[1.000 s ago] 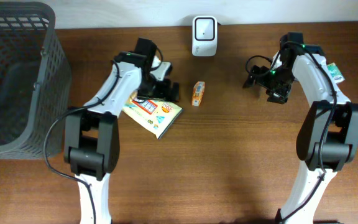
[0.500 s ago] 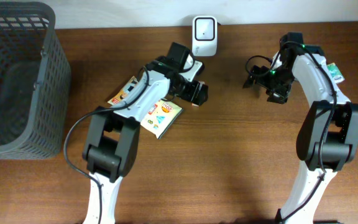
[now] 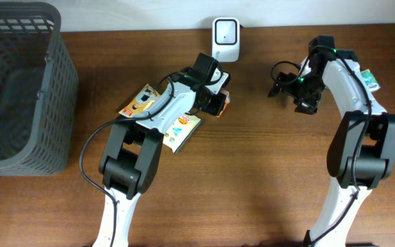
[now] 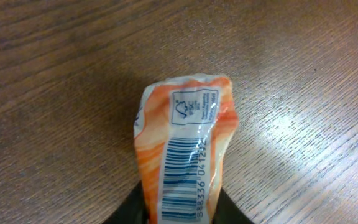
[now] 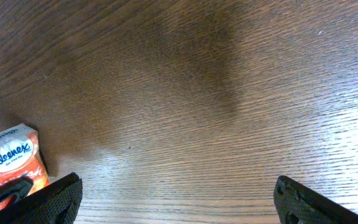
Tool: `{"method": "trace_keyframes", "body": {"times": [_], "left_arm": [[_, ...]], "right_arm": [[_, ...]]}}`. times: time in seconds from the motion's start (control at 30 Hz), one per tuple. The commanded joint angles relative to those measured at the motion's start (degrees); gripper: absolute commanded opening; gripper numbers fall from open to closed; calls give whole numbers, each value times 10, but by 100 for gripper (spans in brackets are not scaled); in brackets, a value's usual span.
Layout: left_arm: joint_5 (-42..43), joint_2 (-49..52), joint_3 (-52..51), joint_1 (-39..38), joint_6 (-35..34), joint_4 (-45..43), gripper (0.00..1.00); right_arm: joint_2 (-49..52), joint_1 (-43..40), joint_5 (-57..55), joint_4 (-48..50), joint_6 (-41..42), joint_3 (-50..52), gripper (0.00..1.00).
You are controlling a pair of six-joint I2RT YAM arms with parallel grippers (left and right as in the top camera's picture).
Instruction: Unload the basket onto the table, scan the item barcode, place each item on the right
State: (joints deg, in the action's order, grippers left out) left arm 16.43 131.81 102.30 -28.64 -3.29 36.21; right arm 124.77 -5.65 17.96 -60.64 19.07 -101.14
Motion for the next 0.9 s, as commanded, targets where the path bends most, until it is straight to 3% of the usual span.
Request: {"method": "trace_keyframes", "body": {"times": [0.0,0.1,0.17,0.3,0.47,0.6,0.87], "left_arm": [[-2,5,-2,0,-32,-2,12],[16,5,5,2,-83,16,7],[80,4,18,6,-103,36,7],[260,-5,38,31,-167,46,7],[367,-6,41,79,-261,46,6],[461,-6,41,115,-307,45,6],[602,-6,41,172,-319,32,7]], "right_arm": [[-7,-4,-7,0,0,-3,98],[-7,-4,-7,0,0,-3,98],[-7,-4,-7,0,0,-3,98],[-7,-4,-22,-2,-104,-3,98],[-7,-4,-68,10,-115,-3,98],[-7,-4,3,5,-108,-3,98],[-7,7,347,31,-96,-3,98]]}}
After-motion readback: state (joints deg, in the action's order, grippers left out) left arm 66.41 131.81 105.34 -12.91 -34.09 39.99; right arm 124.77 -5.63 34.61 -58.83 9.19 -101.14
